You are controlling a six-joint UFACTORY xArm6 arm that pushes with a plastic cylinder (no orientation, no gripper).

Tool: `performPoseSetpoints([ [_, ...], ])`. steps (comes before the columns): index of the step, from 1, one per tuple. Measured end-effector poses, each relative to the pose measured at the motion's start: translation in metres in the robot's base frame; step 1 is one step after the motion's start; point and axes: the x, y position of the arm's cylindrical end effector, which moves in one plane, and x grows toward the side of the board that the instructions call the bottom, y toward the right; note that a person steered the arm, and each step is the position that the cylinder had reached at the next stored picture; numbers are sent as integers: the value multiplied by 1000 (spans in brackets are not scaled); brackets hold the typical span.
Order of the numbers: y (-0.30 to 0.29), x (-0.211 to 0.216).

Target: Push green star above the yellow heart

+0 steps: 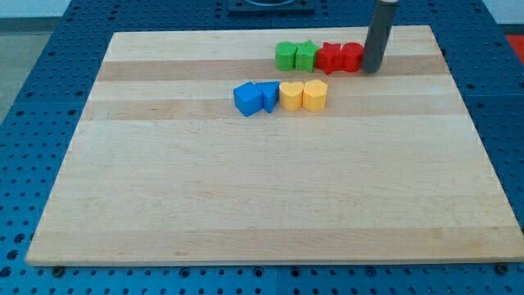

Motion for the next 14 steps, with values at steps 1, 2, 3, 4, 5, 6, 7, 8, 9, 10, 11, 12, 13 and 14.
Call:
performPoseSetpoints([
  [1, 1, 0],
  [2, 23, -13],
  [3, 48, -45],
  [4, 39, -65],
  [5, 1, -69],
  [6, -27, -66],
  [7, -50, -63],
  [8, -69, -56],
  [9, -87, -52],
  [10, -109, -52],
  [11, -122, -52],
  [12, -130, -52],
  [13, -132, -52],
  [14, -134, -52],
])
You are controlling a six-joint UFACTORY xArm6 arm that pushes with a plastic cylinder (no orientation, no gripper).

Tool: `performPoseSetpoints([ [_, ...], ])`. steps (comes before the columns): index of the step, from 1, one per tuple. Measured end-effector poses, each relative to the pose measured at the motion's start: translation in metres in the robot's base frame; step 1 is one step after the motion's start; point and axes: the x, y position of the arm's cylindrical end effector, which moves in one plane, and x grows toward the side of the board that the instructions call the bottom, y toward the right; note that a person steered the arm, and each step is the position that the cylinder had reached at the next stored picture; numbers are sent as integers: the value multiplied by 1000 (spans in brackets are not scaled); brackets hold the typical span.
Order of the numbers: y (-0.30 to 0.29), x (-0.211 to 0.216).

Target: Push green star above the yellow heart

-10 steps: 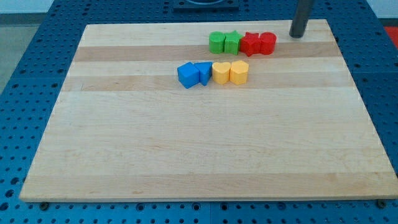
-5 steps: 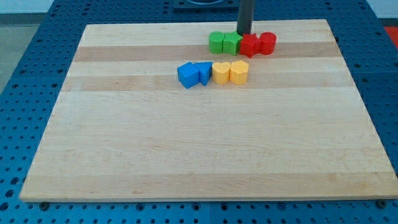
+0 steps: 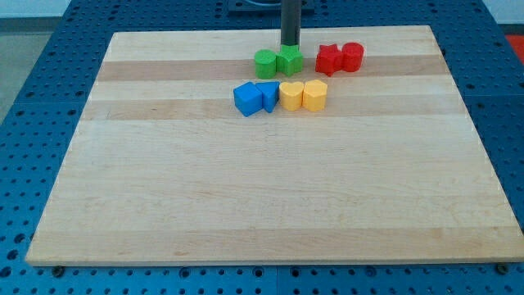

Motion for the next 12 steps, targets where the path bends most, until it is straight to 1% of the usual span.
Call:
performPoseSetpoints([
  [2, 19, -5],
  [4, 23, -3],
  [8, 24, 38],
  [12, 26, 66],
])
